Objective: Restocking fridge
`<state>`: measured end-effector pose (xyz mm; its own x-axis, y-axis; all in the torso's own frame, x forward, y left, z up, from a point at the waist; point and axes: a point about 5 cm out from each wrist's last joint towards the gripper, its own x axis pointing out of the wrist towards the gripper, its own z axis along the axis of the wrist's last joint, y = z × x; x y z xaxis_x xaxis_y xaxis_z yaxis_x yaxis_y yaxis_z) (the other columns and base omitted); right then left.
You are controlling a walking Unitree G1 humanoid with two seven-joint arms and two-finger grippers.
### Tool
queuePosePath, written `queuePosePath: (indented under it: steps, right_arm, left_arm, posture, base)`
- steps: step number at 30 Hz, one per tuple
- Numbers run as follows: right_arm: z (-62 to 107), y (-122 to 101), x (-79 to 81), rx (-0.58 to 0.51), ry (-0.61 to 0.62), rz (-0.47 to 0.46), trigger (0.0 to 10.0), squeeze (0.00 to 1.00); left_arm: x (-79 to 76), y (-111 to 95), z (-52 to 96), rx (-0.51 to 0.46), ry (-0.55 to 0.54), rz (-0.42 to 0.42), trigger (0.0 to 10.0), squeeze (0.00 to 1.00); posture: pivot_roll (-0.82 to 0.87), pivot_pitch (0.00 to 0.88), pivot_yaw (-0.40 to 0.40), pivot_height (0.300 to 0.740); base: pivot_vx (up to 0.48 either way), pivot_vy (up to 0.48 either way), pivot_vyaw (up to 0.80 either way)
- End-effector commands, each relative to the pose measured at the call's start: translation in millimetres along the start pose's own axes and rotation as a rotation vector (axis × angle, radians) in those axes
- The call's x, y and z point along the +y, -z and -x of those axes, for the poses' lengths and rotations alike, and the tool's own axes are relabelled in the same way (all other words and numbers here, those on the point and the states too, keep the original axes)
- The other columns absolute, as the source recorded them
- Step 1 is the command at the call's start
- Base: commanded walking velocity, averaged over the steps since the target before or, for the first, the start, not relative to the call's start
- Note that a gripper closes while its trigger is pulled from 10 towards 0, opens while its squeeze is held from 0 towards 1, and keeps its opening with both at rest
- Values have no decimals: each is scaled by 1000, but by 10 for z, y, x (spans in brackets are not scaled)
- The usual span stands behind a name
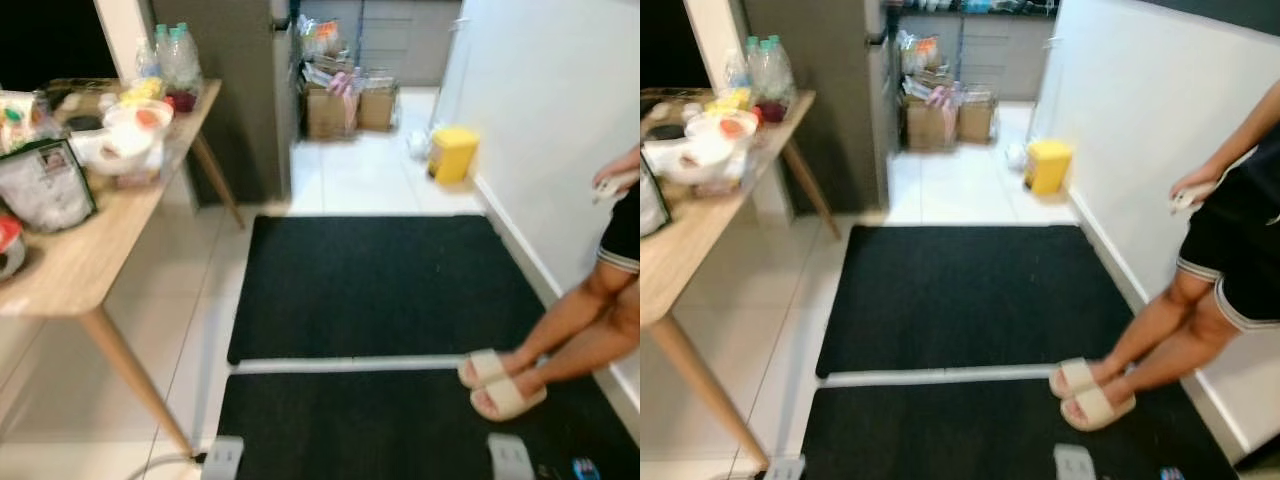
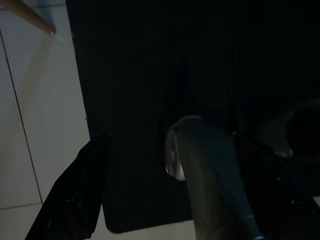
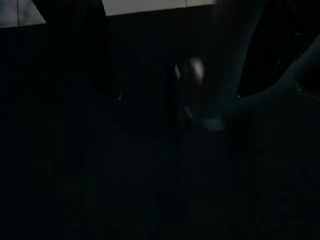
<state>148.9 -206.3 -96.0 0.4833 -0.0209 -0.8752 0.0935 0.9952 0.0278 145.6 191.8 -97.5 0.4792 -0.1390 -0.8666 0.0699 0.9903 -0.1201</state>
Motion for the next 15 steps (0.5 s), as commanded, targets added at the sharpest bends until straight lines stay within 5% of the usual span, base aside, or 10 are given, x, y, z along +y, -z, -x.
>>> queuePosePath:
  steps: [1,4,13,15]
  right_arm:
    - [9,-26,-79,-6,24,-4,10000,0]
    - [9,-24,-79,-5,25,-4,10000,0]
    - [9,-17,-77,3,25,1,10000,0]
    - [9,-16,-78,1,26,-4,10000,0]
  left_arm:
    - [-34,-16,-12,-1,9,-8,10000,0]
    - [-33,-17,-12,-2,9,-7,10000,0]
    - [-38,-15,-12,-2,11,-6,10000,0]
    - [-39,-14,-12,-2,12,-6,10000,0]
  posture:
    - [-5,0,-17,740]
    - [-5,0,-18,740]
    - [-5,0,-19,740]
    - [-5,0,-19,740]
  base:
    - [277,0,0]
    - [280,0,0]
    - [280,0,-752]
    - [277,0,0]
